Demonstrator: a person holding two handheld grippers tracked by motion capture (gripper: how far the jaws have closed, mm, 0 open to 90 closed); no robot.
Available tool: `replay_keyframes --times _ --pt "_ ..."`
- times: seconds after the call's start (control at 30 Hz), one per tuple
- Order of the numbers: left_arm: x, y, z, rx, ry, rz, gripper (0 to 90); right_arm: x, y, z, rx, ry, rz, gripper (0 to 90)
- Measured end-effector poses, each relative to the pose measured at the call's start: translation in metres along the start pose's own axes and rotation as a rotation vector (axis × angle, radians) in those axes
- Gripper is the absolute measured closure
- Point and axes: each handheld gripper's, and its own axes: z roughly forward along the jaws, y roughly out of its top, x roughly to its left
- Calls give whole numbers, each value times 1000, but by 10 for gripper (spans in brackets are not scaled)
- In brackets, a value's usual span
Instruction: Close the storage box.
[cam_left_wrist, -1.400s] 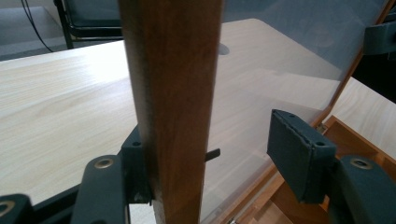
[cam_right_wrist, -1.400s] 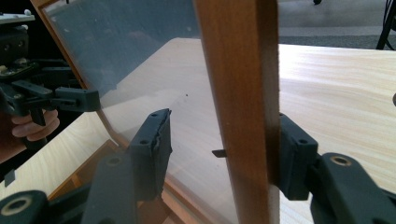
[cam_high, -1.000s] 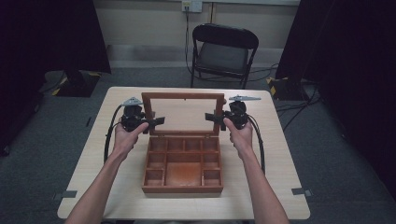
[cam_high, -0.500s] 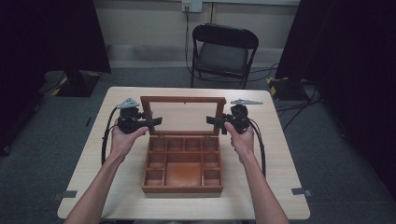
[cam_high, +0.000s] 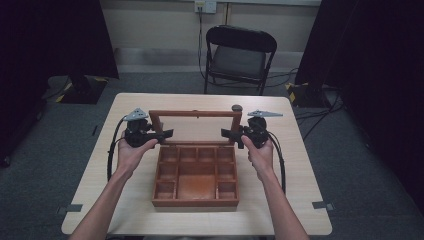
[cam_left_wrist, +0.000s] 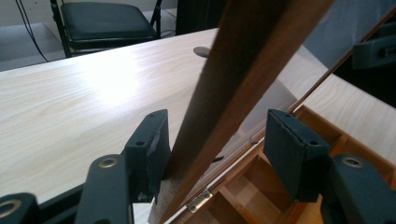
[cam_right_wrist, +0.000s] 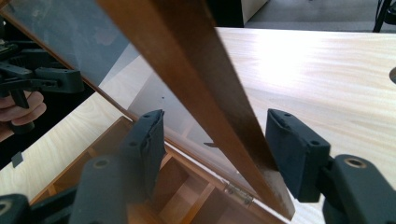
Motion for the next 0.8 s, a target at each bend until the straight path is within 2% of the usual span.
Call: replay_keyframes --times 0.03,0.13,0.47,0.63,0.8 --pt "0 -1 -1 5 0 7 410 1 -1 -1 1 -6 2 377" --pt "-1 -4 -2 -3 -10 -6 404 4 -3 -3 -1 -13 -16 373" --pt "-4 -13 -6 1 -11 -37 389 5 -10 -7 2 4 -12 345" --pt "-7 -14 -8 16 -7 -15 390 8 -12 -9 10 -1 -21 336" --pt "-9 -15 -9 17 -4 -17 383 10 -14 -13 5 -1 -15 328"
